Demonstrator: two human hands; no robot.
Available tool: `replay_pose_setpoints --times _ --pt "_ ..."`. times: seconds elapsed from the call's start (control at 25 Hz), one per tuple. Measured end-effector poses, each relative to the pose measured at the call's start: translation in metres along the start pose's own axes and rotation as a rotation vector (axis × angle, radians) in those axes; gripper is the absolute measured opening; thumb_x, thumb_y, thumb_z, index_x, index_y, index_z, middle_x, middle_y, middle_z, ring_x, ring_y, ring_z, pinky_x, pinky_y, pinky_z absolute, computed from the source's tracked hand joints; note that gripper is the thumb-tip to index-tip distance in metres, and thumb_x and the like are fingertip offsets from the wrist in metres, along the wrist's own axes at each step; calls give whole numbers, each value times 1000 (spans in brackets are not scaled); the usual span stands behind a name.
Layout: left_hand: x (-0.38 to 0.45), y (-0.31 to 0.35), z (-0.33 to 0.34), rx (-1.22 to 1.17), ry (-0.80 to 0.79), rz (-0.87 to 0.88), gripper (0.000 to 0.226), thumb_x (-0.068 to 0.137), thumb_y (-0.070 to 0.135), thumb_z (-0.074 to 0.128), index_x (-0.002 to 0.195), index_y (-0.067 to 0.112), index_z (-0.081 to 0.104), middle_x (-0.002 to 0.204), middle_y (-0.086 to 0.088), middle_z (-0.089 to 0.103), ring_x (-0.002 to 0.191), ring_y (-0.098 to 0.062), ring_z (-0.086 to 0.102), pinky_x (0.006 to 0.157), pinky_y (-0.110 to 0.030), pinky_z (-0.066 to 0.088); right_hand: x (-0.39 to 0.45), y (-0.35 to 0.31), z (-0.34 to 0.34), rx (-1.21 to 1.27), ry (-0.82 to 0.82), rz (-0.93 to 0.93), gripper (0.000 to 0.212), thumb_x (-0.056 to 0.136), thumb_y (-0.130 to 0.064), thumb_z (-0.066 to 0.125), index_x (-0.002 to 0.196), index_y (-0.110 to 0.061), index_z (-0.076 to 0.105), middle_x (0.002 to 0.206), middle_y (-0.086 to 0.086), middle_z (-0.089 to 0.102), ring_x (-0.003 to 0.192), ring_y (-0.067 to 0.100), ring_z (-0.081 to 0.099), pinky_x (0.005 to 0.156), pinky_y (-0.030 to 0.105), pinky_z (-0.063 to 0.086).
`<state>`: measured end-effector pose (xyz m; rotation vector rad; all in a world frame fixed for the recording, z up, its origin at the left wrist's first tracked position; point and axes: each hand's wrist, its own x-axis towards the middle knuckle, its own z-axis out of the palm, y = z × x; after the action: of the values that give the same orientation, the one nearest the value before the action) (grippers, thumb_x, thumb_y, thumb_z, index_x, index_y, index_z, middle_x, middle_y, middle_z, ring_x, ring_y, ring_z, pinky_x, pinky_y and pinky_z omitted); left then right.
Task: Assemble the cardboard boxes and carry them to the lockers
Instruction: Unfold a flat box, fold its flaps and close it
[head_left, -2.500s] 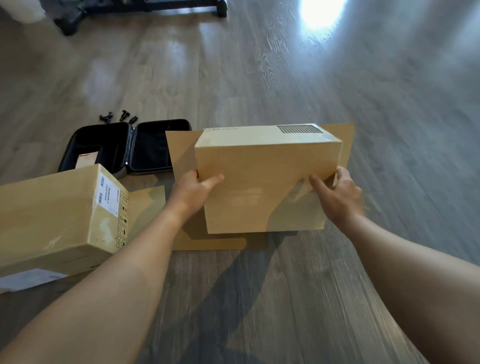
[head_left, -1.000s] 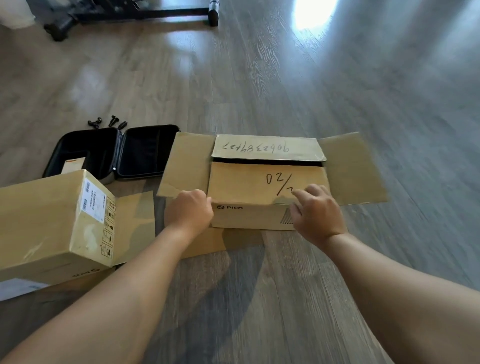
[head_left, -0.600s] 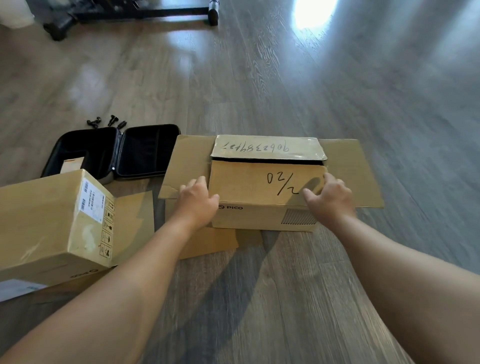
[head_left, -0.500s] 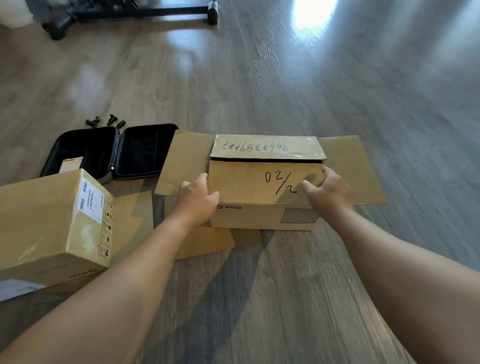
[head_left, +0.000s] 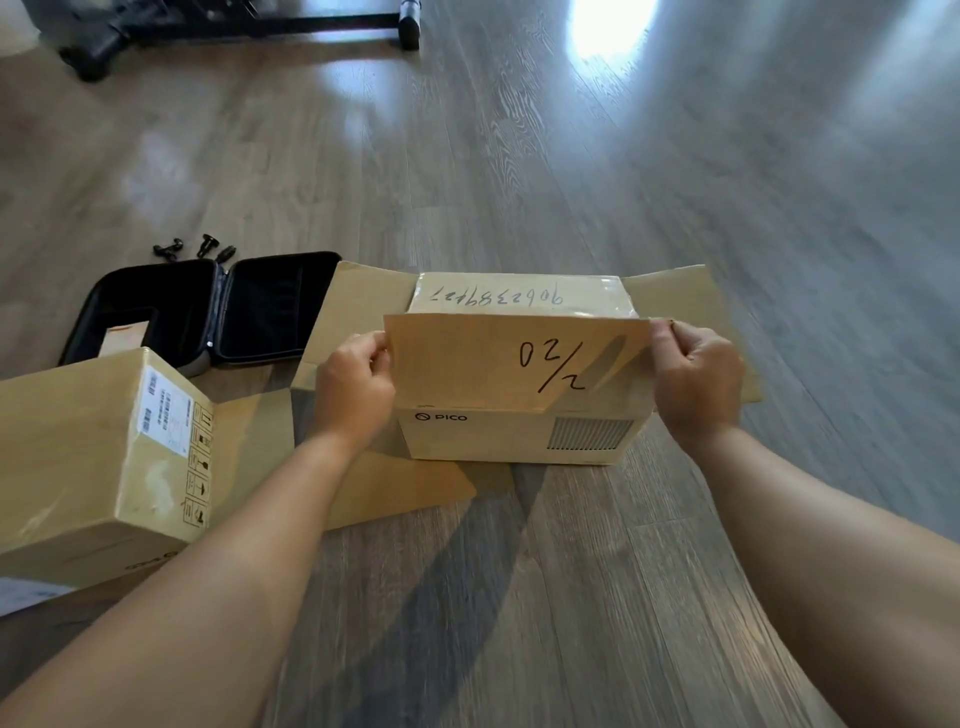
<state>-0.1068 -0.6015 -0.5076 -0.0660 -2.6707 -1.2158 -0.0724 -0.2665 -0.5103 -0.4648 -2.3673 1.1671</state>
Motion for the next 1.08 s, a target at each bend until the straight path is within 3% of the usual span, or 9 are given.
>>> replay_pose_setpoints --times 0.12,0.2,0.28,0.4,0.56,0.68,0.8,0.92,1.08 --pt "2 -2 -26 -162 -194 -83 46 91 -7 51 83 28 80 80 7 75 77 -14 69 71 -30 58 7 0 -18 234 -97 203 62 95 -43 55 58 6 61 56 25 54 56 27 50 56 41 42" --pt "3 -1 -38 -157 -420 -117 41 90 -9 54 81 21 80 82 1 76 83 -16 70 74 -27 57 10 0 -32 334 -467 401 40 91 -28 66 80 9 74 74 23 70 73 33 62 68 38 50" --pt "2 2 -41 -72 -574 -97 29 93 -1 61 86 18 81 92 2 77 93 -14 70 86 -29 57 11 1 -40 214 -808 465 19 89 -14 72 100 1 77 93 14 77 94 29 71 86 34 54" --pt "-1 8 -30 148 -664 -58 26 94 22 68 120 22 71 119 6 69 111 -7 62 101 -32 51 6 2 -29 -102 -902 334 33 84 -16 81 117 -21 75 108 -4 76 106 13 69 102 31 51" --pt "-11 8 -3 443 -718 41 57 94 33 66 147 28 45 139 5 51 132 -18 42 111 -44 38 -9 -3 2 -487 -896 86 36 82 -35 83 115 -25 77 102 -12 70 94 6 64 84 28 56" --pt "-17 8 13 559 -708 144 44 98 23 52 140 34 48 137 15 51 136 -13 31 117 -59 9 -11 -13 4 -659 -1035 49 38 76 -43 86 106 -21 77 88 -12 70 80 7 68 63 24 53" --pt "-18 13 19 536 -772 179 36 96 17 57 124 39 54 120 15 58 128 -9 46 118 -59 -11 -22 -13 7 -627 -1199 202 52 75 -47 86 113 -15 70 96 -4 73 83 14 75 63 26 57" --pt "-20 8 23 512 -752 209 35 95 13 60 118 40 54 112 15 60 121 -10 54 122 -49 -12 -36 -1 14 -558 -1076 190 92 72 -61 81 147 -21 47 138 -3 58 125 21 58 98 37 54" --pt "-21 6 24 517 -699 301 48 95 13 59 137 35 54 133 14 56 134 -10 44 125 -45 3 -25 2 15 -517 -613 66 65 90 -46 70 142 -16 44 136 11 56 119 29 57 96 42 53"
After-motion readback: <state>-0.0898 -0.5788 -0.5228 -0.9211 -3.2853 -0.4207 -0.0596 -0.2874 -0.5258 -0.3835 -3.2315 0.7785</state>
